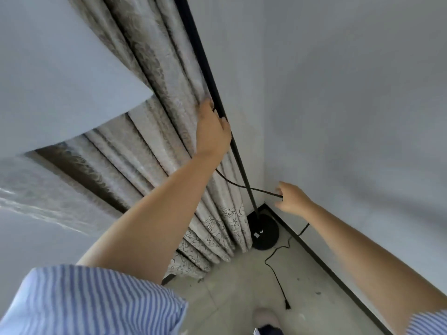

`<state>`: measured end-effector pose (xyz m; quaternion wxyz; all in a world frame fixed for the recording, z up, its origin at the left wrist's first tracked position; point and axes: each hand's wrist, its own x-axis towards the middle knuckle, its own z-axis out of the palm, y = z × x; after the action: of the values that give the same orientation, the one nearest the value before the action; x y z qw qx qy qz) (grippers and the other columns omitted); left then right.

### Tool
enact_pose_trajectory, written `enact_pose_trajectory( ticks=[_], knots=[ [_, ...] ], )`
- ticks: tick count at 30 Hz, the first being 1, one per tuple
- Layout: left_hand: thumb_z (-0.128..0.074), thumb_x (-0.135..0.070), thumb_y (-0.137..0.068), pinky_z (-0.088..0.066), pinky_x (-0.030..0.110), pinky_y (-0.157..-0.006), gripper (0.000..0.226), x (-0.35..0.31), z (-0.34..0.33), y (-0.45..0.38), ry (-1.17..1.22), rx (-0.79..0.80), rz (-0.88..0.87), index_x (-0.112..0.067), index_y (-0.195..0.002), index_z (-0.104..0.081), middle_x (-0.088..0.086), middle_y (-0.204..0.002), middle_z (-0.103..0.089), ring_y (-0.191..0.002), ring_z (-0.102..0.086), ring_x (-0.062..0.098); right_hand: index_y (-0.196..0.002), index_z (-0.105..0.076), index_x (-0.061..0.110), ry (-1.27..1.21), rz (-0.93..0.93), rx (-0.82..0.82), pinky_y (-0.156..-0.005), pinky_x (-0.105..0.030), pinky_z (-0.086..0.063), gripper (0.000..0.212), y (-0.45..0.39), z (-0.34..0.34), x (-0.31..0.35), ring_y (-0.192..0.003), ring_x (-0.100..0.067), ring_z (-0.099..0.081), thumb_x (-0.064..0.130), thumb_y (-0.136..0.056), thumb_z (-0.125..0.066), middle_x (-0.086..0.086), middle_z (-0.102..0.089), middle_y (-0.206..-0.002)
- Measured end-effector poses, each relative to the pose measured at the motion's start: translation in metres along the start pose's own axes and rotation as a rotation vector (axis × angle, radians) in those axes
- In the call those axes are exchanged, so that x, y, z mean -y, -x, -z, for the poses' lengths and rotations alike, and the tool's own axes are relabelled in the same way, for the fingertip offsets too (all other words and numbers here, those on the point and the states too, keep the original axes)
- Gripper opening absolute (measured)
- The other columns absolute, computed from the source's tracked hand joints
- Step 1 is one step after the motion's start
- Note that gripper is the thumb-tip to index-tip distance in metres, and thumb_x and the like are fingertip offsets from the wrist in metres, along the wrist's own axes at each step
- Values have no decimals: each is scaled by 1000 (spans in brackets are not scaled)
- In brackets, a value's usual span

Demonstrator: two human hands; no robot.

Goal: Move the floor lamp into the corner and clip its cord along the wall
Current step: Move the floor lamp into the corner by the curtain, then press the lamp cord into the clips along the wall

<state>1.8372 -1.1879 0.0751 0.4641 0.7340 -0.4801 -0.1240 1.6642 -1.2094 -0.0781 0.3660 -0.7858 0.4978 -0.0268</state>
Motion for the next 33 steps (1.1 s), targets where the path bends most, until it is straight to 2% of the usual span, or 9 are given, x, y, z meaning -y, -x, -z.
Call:
enact_pose_trajectory(
  ticks=[5, 11, 14, 16, 20, 23, 27, 30, 33],
  knots=[
    [-50, -1, -88, -38, 35, -102, 48, 24, -17, 80, -13, 130, 100, -3, -131, -29, 15, -144, -23, -126, -38, 30, -99, -57, -2, -122, -34, -164, -72, -24, -34, 25, 83, -7, -13, -83, -21, -52, 7, -77, -66, -10, -55, -89],
    [-45, 0, -91, -34, 36, -110, 39, 49, 3, 178, -168, 371, 40, -2, -129, -37, 15, -147, -22, -133, -30, 28, -105, -56, -9, -175, 0, -339, -81, -32, -42, 31, 184, -47, 8, -95, -32, -55, -1, -77, -65, -25, -60, -102],
    [-45, 1, -91, -35, 34, -104, 38, 55, 32, 219, -187, 408, -50, -2, -128, -39, 16, -143, -30, -129, -35, 29, -119, -52, 0, -285, -9, -397, -64, -13, -43, 41, 225, -68, 34, -80, -22, -53, -1, -79, -63, -12, -57, -97],
    [-43, -1, -92, -37, 33, -102, 37, 53, 50, 239, -182, 420, -67, -2, -128, -39, 16, -142, -35, -127, -38, 28, -131, -42, 13, -462, -45, -390, -44, -5, -44, 56, 250, -73, 51, -59, -18, -54, 0, -80, -63, -5, -53, -103],
    [-38, 2, -93, -41, 34, -98, 38, 40, 73, 269, -154, 502, -79, -4, -130, -38, 16, -137, -43, -124, -43, 27, -142, -13, 20, -853, -107, -344, -37, -13, -48, 80, 298, -76, 73, -51, -16, -55, -4, -82, -60, -7, -51, -108],
    [-34, 6, -92, -38, 35, -103, 42, 27, 82, 289, -157, 595, -116, -3, -132, -35, 18, -139, -43, -127, -41, 28, -128, -37, -2, -884, -189, -339, -43, -14, -48, 46, 330, -80, 79, -54, -14, -56, -4, -85, -55, -8, -60, -83],
    [-35, 10, -88, -39, 34, -101, 52, 10, 91, 312, -216, 662, -241, -9, -136, -31, 17, -140, -41, -126, -41, 30, -95, -55, 2, -724, -194, -233, -52, -19, -46, 9, 370, -81, 83, -54, -13, -57, 1, -90, -48, -4, -60, -64],
    [-36, 12, -84, -39, 38, -101, 60, -3, 99, 328, -247, 664, -336, -14, -138, -28, 17, -141, -36, -127, -37, 32, -85, -56, 9, -719, -166, -211, -47, -16, -49, 15, 397, -67, 91, -47, -10, -55, 1, -92, -44, -6, -57, -63],
    [-44, 11, -82, -33, 43, -106, 65, -11, 104, 344, -396, 570, -625, -20, -137, -31, 13, -148, -27, -136, -22, 32, -80, -55, 11, -670, -158, -93, -48, -19, -52, 19, 427, -51, 94, -42, -8, -58, 7, -93, -42, -6, -58, -62]
  ],
)
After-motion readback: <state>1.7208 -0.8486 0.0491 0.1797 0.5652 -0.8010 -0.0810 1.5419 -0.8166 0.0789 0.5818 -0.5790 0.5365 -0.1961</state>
